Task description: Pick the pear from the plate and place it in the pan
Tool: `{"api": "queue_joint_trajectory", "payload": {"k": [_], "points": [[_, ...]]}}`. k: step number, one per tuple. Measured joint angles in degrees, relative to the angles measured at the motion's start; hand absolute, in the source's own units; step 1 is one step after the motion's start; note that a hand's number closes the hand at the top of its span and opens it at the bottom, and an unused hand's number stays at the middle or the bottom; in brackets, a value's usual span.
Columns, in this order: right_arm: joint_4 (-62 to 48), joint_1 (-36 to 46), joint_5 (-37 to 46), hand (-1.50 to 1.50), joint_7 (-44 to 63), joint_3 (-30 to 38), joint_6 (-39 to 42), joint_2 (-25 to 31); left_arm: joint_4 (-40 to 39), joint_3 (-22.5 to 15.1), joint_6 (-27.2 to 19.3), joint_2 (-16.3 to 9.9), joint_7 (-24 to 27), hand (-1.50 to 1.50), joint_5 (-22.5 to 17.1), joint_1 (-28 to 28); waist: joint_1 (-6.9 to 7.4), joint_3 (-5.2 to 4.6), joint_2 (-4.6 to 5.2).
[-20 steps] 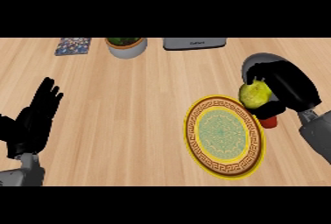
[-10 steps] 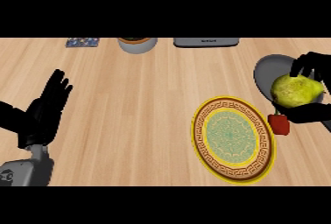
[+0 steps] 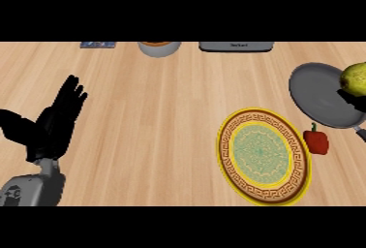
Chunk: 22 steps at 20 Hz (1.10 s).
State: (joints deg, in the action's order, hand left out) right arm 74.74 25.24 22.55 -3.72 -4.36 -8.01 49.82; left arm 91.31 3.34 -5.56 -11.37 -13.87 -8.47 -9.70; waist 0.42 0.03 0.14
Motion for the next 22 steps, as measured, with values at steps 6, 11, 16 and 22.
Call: {"api": "queue_joint_trajectory", "payload": {"k": [6,11,16,22], "points": [[-21.5,6.1,0.8,1.5,-15.7,3.4,-1.8,-2.8,-0.5,-0.3,0.5,0.2,0.2,0.0,0.5,-1.2,1.27,0.07,0.42],[-36.6,12.5,2.8,1.5,-26.0,4.0,-2.5,-6.0,-0.3,-1.0,0.7,0.8,0.2,0.0,0.9,-1.1,1.9,0.11,0.61],[-49.2,16.9,5.8,1.5,-32.4,4.4,-6.4,-8.7,-0.4,-1.1,0.9,0.8,-0.4,0.0,1.0,-2.1,2.42,0.16,0.87],[-60.1,20.2,7.2,-1.5,-28.9,5.1,-5.8,-10.7,-1.2,-0.7,1.6,0.7,0.0,0.0,0.7,-3.0,3.23,0.21,1.29]]}}
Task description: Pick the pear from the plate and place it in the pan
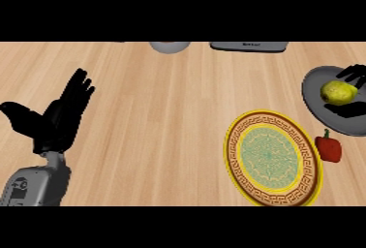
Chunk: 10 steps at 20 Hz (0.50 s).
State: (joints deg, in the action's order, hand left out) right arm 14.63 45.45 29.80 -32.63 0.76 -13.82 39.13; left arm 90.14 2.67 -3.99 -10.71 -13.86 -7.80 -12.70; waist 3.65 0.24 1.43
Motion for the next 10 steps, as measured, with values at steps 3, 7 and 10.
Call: {"api": "queue_joint_trajectory", "payload": {"k": [3,7,10], "points": [[-3.6,0.5,-0.1,-1.5,-0.6,0.5,2.2,0.3,-0.1,-0.4,0.0,0.4,0.8,0.0,0.4,0.3,0.35,0.08,0.24],[-6.1,1.4,-1.4,-1.5,-3.4,2.3,5.3,0.8,0.2,-0.6,-0.4,0.7,0.6,0.0,0.8,0.2,0.24,0.13,0.25],[-6.7,1.8,-4.7,-1.5,-6.7,5.6,8.2,1.5,0.2,-0.5,-0.6,1.0,0.4,0.0,0.8,0.2,-0.04,0.17,0.18]]}}
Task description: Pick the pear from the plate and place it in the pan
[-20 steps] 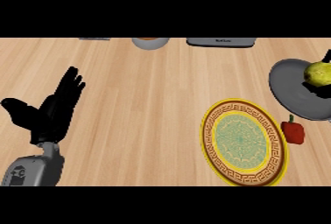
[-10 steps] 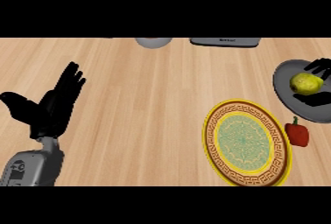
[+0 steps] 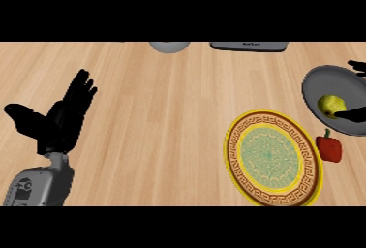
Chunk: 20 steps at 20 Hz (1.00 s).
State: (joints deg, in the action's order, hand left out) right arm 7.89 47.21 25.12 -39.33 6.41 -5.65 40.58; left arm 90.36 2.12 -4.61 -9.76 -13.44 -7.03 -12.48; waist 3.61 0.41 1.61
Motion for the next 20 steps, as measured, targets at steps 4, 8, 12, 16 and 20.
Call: {"api": "queue_joint_trajectory", "payload": {"k": [4,8,12,16,20], "points": [[-1.3,-0.4,-5.4,-1.5,-3.5,5.4,6.0,2.0,0.0,0.9,0.3,-0.3,0.4,0.0,-0.5,0.5,-0.54,0.0,-0.15],[-3.2,-1.3,-10.2,-1.5,-5.1,10.1,14.7,5.8,0.5,0.5,-0.2,0.0,0.0,0.0,-0.1,0.5,-0.96,0.06,-0.17],[-4.3,-3.9,-13.4,-1.5,-7.1,13.2,24.3,10.7,0.5,0.4,-0.5,0.2,0.3,0.0,0.2,1.0,-1.48,0.13,-0.14],[-4.4,-6.9,-15.5,-1.5,-6.4,15.1,30.0,13.7,0.9,0.8,-0.4,0.1,0.5,0.0,0.0,1.9,-1.82,0.22,-0.22],[-2.9,-9.7,-16.7,-1.5,-5.7,16.0,33.1,15.6,0.5,1.5,-0.2,-0.4,0.5,0.0,-0.2,1.9,-2.23,0.26,-0.33]]}}
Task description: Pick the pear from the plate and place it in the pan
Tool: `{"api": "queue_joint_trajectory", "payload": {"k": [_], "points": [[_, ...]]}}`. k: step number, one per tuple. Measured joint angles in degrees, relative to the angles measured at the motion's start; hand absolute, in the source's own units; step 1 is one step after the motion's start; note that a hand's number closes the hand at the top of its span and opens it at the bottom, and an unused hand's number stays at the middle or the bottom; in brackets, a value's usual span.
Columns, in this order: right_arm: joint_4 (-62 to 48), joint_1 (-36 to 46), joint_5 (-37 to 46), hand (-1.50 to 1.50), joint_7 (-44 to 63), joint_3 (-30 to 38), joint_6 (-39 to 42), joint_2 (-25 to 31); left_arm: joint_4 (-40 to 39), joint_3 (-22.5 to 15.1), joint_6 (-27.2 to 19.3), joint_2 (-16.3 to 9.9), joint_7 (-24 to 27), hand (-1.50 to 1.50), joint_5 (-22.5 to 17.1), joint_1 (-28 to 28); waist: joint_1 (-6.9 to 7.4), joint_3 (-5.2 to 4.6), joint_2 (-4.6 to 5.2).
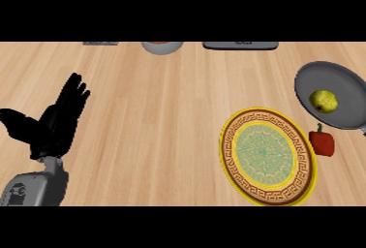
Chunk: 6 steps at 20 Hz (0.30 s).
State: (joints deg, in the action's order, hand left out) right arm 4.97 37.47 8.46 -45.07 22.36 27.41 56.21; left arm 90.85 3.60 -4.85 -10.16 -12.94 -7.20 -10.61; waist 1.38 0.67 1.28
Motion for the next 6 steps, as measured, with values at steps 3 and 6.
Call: {"api": "queue_joint_trajectory", "payload": {"k": [3,6], "points": [[1.4,-2.0,-0.6,-1.5,-0.2,0.4,0.2,0.3,0.2,0.3,0.5,-0.3,-0.3,0.0,-0.6,0.1,0.12,0.02,-0.05],[2.5,-4.3,-1.2,-1.5,-0.7,0.8,0.0,0.5,0.7,0.5,0.7,-0.6,-0.6,0.0,-0.8,0.3,0.14,0.08,-0.11]]}}
